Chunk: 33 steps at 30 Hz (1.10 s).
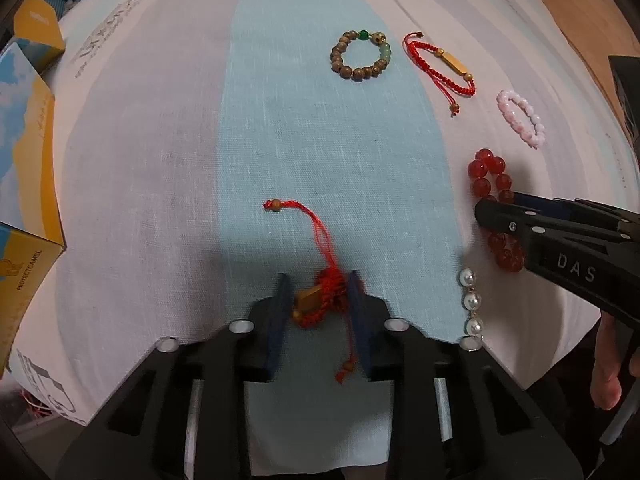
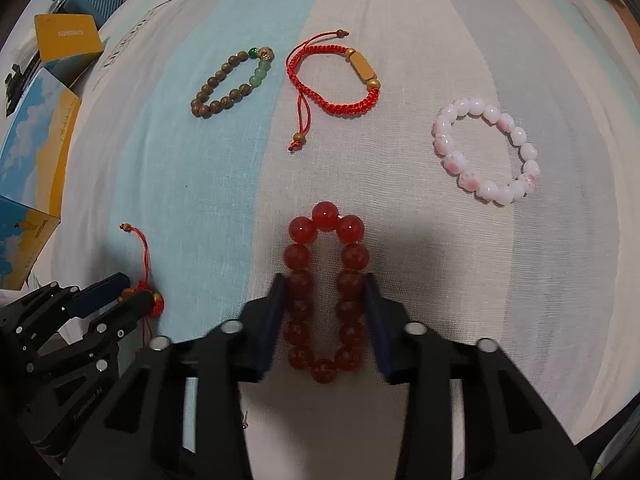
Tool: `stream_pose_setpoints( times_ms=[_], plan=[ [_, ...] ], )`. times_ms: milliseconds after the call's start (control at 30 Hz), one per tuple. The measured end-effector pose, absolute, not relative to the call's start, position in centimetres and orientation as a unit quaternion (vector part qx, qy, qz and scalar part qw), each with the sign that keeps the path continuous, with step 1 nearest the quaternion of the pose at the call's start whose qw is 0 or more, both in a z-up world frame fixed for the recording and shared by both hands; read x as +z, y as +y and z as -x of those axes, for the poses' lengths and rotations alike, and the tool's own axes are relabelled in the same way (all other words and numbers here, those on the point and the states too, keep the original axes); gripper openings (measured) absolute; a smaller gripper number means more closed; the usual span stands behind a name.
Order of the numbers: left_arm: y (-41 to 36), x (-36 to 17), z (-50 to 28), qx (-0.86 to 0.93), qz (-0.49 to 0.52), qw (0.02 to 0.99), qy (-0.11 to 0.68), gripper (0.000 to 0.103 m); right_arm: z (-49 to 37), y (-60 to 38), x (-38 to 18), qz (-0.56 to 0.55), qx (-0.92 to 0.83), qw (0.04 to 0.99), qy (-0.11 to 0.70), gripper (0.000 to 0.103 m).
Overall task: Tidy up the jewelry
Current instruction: 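Grasp the red knot charm with the left tool while the right tool grasps the red beaded bracelet, then carry the red knot charm and red beaded bracelet over the box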
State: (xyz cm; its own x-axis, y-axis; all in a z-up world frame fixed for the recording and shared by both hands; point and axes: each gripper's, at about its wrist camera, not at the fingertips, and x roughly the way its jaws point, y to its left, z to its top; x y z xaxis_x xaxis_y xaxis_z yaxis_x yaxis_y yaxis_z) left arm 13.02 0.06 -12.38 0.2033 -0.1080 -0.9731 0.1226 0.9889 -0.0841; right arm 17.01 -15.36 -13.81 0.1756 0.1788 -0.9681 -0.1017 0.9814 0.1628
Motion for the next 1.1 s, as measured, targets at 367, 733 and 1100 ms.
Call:
stream_pose_setpoints(
  times_ms=[367, 733, 1100],
  plan=[
    [0.6, -11.3, -12.8, -0.074, -0.005, 0.778, 0.624, 0.015, -16.4, -15.9, -13.0, -0.038, 0.096, 0.769, 0.63, 0.013],
    [1.2, -9.2, -12.5, -0.067, -0.007, 0.785, 0.616, 0.015, -16.0, -16.1, -11.3, -0.039, 0.1, 0.777, 0.62, 0.013],
    [1.2, -6.9, -12.4, -0.058, -0.011, 0.797, 0.601, 0.015, -15.2, -16.0, -8.5, -0.035, 0.103, 0.79, 0.604, 0.013]
  ],
)
